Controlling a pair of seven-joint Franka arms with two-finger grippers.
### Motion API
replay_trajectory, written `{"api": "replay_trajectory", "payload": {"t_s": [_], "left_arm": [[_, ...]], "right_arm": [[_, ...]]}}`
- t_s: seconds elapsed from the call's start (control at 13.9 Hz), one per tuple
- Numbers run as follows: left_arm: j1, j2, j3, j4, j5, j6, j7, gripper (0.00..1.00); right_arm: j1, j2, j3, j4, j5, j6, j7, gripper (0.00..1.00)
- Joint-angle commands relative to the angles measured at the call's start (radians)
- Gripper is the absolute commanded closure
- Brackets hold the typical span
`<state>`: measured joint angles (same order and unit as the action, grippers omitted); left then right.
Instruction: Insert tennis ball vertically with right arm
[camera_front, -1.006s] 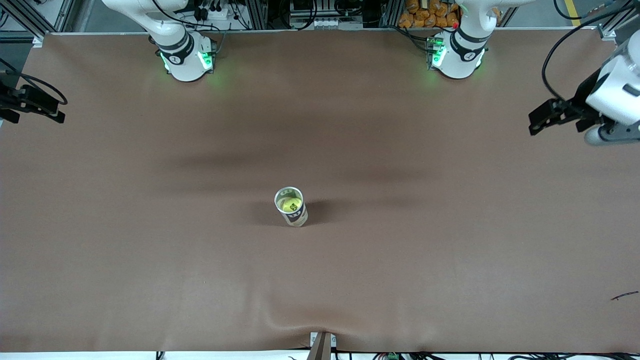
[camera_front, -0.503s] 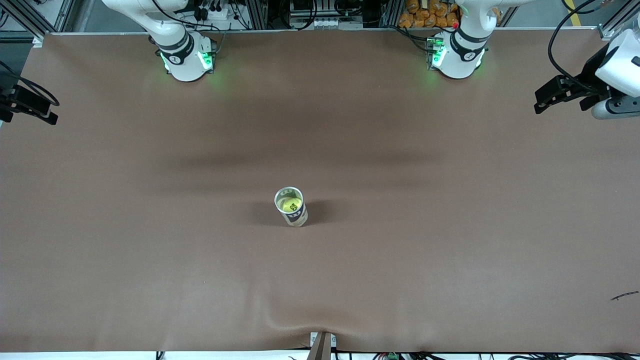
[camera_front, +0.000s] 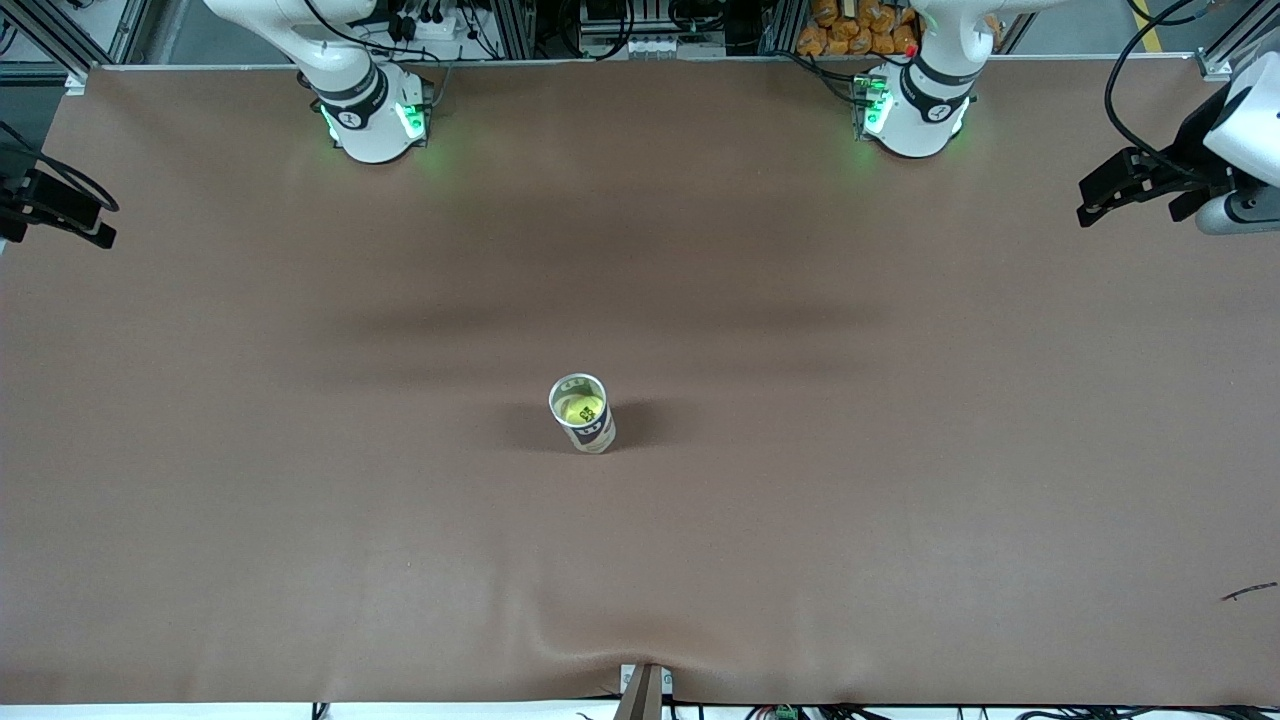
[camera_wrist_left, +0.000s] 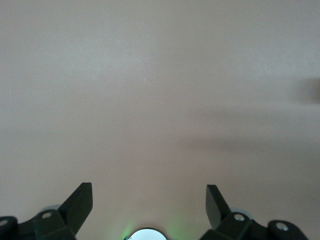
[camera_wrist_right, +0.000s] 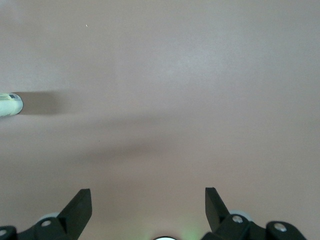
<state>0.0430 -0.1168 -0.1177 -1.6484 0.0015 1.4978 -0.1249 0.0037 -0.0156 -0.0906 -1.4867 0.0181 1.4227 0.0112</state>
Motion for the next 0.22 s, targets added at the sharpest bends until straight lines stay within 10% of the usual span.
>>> {"api": "replay_trajectory", "payload": {"t_s": [0.0, 0.14], "left_arm": [[-0.047, -0.006, 0.035, 0.004, -0.003, 0.002, -0.027, 0.00], [-0.074, -0.006, 0.053, 0.004, -0.003, 0.001, -0.080, 0.00]], "right_arm": [[-0.004, 0.005, -0.003, 0.016, 0.009, -0.016, 0.000, 0.00], [-0.005, 0.005, -0.003, 0.016, 0.008, -0.021, 0.000, 0.00]]}}
